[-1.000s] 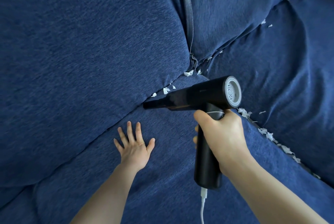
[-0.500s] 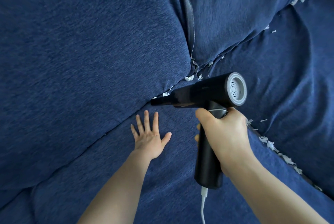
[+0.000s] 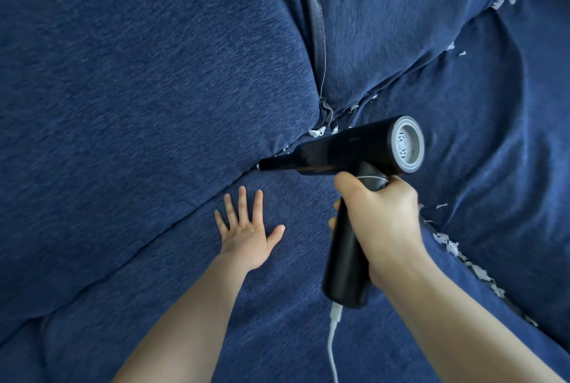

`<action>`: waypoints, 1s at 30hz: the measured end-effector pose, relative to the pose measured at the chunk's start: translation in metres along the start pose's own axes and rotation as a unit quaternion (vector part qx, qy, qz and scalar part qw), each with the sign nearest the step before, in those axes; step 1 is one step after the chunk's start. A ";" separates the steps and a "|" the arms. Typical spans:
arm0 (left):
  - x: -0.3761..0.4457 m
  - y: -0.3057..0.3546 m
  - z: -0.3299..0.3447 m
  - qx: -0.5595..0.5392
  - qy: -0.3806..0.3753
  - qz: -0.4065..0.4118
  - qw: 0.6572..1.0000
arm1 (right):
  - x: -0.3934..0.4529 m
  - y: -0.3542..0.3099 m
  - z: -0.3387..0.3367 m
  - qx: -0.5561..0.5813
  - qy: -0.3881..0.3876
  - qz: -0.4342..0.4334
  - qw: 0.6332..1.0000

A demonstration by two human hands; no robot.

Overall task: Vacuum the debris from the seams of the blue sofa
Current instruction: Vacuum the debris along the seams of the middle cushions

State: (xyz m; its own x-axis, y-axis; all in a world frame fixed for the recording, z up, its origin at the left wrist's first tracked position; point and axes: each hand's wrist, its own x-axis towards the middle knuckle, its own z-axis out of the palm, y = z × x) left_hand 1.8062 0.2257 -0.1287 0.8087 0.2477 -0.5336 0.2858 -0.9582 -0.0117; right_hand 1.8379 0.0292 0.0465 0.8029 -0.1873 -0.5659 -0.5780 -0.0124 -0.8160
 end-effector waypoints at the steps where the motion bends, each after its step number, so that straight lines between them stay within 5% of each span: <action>1: 0.000 0.000 0.000 0.001 -0.002 0.000 1.000 | -0.001 0.001 0.001 0.003 -0.005 0.004 1.000; 30: 0.015 0.052 -0.004 -0.023 0.067 -0.026 0.997 | 0.014 -0.005 -0.036 -0.006 0.006 0.018 1.000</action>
State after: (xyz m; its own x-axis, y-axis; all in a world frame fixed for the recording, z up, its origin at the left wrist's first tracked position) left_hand 1.8351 0.1801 -0.1339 0.8529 0.3161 -0.4155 0.3494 -0.9369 0.0045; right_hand 1.8463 -0.0083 0.0469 0.7799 -0.2005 -0.5929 -0.6079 -0.0175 -0.7938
